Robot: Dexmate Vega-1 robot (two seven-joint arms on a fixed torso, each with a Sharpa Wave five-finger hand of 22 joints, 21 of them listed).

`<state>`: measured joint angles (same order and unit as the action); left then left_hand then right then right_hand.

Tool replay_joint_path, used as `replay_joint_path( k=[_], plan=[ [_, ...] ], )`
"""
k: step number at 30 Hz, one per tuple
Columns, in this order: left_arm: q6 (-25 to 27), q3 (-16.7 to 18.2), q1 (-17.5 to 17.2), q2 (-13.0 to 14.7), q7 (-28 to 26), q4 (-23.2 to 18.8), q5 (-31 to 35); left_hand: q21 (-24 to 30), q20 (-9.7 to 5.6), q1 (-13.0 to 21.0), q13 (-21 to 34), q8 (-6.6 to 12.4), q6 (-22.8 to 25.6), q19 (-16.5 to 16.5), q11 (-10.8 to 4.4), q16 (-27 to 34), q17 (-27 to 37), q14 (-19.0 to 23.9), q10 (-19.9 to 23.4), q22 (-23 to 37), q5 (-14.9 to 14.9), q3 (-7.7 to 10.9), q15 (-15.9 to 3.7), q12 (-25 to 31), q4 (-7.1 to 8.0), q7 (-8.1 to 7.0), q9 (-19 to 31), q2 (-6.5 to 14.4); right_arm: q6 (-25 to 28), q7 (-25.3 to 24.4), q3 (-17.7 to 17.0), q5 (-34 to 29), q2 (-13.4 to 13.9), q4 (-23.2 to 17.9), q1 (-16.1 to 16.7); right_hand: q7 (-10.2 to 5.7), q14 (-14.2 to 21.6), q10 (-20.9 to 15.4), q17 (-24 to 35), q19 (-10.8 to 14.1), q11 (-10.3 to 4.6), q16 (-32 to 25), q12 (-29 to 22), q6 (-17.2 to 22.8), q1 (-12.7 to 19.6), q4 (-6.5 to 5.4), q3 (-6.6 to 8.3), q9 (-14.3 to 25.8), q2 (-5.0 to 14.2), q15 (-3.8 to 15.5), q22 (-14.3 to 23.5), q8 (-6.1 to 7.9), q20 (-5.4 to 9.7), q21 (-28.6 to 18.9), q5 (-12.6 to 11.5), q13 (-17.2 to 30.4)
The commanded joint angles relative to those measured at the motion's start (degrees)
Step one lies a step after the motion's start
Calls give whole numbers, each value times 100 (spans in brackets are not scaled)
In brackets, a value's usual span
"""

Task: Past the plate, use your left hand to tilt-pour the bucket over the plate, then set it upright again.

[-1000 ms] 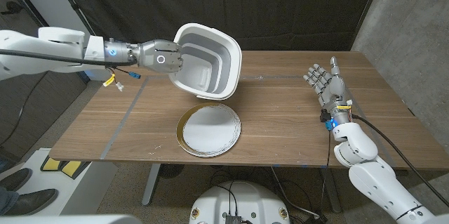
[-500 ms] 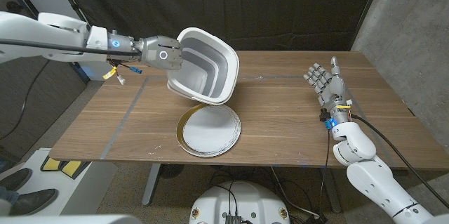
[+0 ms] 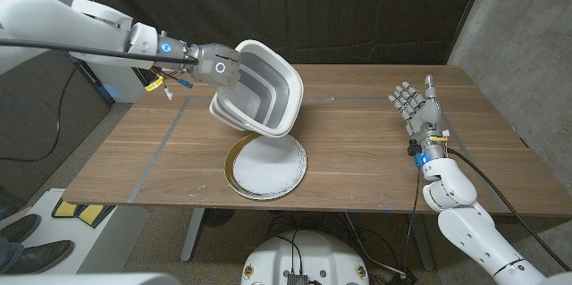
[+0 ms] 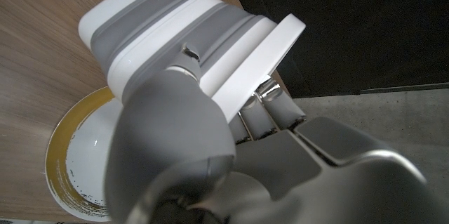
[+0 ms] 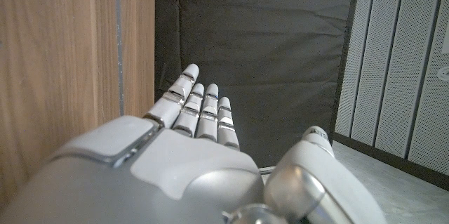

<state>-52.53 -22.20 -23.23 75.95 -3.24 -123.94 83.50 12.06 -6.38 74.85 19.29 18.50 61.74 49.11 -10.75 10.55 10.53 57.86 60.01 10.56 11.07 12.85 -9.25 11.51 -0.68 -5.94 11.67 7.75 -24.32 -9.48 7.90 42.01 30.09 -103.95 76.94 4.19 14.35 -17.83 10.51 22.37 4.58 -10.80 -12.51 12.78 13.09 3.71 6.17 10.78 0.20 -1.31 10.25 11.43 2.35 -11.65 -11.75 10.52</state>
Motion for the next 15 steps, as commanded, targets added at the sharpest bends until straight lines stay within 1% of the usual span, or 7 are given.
replay_joint_path(
  k=[1, 4, 11, 15],
  plan=[
    [-849, -683, 1058, -770, 978, 92, -201, -45, -133, 13, 46, 86, 73, -155, -10, -62, 24, -211, -32, 12, 43, 31, -349, 43, 17, 6, 73, -16, -259, 150, -10, 133, -105, 242, -22, 5, 58, -34, 14, 61, 10, 0, 12, 57, 16, 9, -30, 13, 55, -21, 27, -12, 103, 5, -43, 16],
    [-876, -728, 1128, -824, 1053, 80, -163, -88, -137, 17, 71, 115, 64, -349, -17, -61, 27, -350, -51, 14, 47, 42, -348, 50, 22, -5, 114, 6, -284, 150, -9, 134, -112, 248, -11, 4, 57, -35, 14, 62, 10, 1, 12, 58, 16, 9, -31, 13, 57, -22, 27, -11, 104, 5, -43, 16],
    [-1009, -818, 1348, -916, 1007, 115, -87, -97, -170, 34, 114, 164, 56, -534, 0, -63, 30, -575, -112, 16, 51, 63, -352, 53, 19, 6, 170, 31, -287, 94, -16, 102, -105, 193, -9, 1, 60, -36, 14, 59, 12, 0, 13, 60, 15, 9, -34, 13, 62, -21, 28, -11, 104, 6, -43, 16],
    [-1133, -916, 1529, -1000, 1130, 139, -18, -100, -188, 41, 132, 192, 70, -619, -5, -56, 32, -657, -116, 15, 51, 72, -354, 63, 18, 13, 191, 37, -291, 118, 5, 106, -115, 227, -71, 1, 62, -33, 15, 59, 14, 0, 15, 60, 14, 8, -35, 13, 66, -14, 28, -11, 100, 7, -43, 16]
  ],
)
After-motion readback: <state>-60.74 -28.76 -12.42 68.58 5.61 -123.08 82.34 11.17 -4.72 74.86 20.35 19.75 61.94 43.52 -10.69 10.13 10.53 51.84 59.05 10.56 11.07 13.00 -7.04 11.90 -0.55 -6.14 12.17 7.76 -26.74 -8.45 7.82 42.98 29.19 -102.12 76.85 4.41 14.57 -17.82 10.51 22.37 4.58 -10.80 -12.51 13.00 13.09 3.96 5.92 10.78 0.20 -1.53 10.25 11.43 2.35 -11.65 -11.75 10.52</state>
